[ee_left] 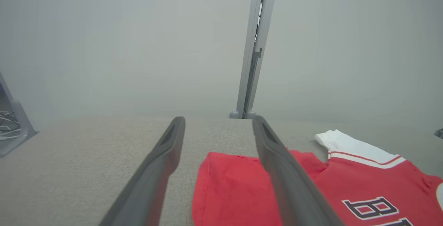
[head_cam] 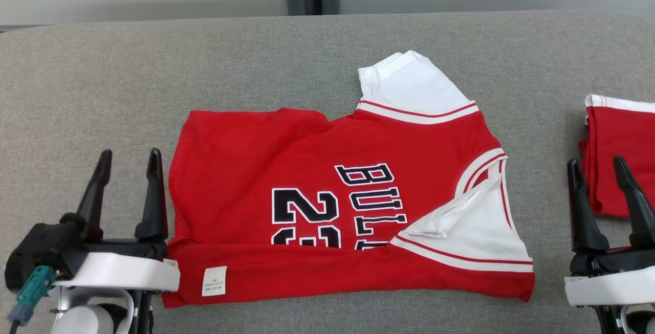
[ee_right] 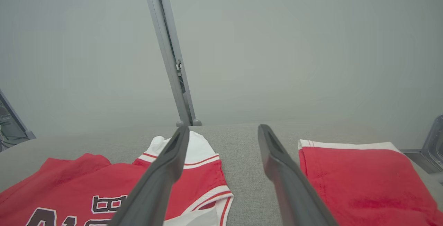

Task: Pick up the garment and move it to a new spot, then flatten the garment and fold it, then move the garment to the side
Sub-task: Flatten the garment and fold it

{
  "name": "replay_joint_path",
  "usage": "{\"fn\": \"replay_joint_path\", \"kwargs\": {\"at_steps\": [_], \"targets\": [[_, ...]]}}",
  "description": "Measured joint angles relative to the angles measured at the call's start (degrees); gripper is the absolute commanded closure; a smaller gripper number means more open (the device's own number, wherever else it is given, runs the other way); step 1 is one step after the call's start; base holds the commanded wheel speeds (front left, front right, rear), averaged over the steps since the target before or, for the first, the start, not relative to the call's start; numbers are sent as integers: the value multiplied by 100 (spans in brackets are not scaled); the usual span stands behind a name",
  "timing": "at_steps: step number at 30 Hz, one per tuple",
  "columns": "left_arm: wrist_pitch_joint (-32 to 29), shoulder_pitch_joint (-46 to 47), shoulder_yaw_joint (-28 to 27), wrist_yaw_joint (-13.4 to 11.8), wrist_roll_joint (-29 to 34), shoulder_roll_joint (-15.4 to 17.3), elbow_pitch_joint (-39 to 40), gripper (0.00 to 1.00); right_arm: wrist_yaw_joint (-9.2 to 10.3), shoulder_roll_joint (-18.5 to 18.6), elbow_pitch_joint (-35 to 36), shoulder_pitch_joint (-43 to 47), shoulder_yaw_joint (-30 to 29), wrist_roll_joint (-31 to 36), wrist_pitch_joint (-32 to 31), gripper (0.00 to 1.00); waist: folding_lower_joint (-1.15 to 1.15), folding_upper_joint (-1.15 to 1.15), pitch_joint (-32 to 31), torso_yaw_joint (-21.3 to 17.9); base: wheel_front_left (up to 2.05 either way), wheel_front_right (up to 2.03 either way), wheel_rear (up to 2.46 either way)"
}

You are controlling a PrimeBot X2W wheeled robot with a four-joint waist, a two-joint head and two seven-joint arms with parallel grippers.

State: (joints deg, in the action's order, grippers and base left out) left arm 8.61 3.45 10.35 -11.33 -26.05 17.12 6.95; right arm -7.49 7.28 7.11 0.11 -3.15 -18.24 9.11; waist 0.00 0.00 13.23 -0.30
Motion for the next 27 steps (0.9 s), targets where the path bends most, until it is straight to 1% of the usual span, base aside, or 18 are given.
{"fn": "replay_joint_path", "kwargs": {"at_steps": [3,7,12,18,20,23,27], "targets": [[38,82,-32,-94,125,44,5,0,0,-13,33,-96,7,99,-1,0,0,0,13,9,0,0,0],[-52,83,46,-100,201,107,-48,0,0,-78,35,-99,0,133,-35,0,0,0,24,41,0,0,0],[-78,86,115,-91,183,63,-76,0,0,-130,14,-98,4,141,-52,0,0,0,90,61,0,0,0],[-99,253,163,-74,189,97,-80,0,0,-153,9,-158,64,114,-52,0,0,0,195,20,0,0,0],[-154,412,204,-20,189,135,-97,0,0,-155,5,-215,84,105,-52,0,0,0,240,-3,0,0,0],[-315,803,283,131,180,177,-185,0,0,-170,-5,-240,127,93,-52,0,0,0,335,-37,0,0,0],[-698,1528,377,433,90,286,-658,0,0,-177,-55,-432,254,68,-49,0,0,0,472,-119,0,0,0]]}}
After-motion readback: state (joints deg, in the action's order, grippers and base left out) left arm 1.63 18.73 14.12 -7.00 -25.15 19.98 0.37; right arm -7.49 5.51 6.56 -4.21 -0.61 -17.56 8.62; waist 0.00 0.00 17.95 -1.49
